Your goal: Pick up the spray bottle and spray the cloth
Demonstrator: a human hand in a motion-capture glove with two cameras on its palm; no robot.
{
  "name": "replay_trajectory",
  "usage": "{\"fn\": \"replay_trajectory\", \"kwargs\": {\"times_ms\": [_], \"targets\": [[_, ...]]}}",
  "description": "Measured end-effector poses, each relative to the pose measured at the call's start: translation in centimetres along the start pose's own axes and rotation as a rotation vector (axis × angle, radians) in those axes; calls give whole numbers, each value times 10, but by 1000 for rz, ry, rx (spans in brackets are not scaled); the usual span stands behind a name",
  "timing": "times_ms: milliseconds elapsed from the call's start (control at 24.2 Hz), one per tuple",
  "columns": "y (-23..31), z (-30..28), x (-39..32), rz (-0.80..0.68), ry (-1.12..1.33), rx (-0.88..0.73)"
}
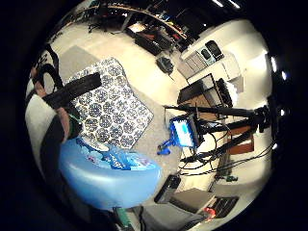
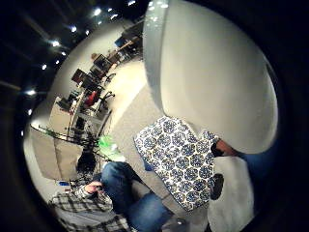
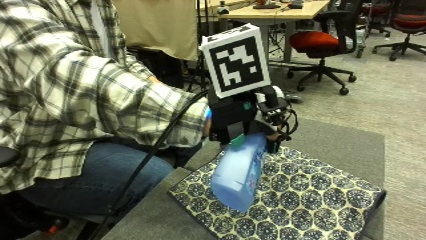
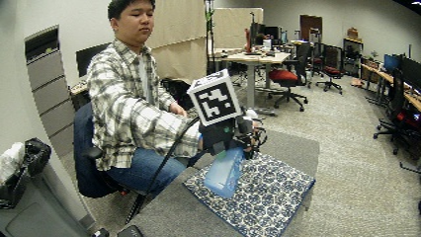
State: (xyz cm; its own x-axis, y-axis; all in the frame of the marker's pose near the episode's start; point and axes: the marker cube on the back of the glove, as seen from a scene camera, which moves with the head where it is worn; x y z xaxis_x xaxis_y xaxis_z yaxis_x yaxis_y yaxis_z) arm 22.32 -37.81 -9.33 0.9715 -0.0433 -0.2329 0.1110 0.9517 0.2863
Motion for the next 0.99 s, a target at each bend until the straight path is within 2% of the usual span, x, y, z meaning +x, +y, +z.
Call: {"fn": "replay_trajectory", "kwargs": {"times_ms": [414, 993], "targets": [[-2, 34, -23, -135, 129, -142], [5, 42, -31, -154, 144, -168]]}}
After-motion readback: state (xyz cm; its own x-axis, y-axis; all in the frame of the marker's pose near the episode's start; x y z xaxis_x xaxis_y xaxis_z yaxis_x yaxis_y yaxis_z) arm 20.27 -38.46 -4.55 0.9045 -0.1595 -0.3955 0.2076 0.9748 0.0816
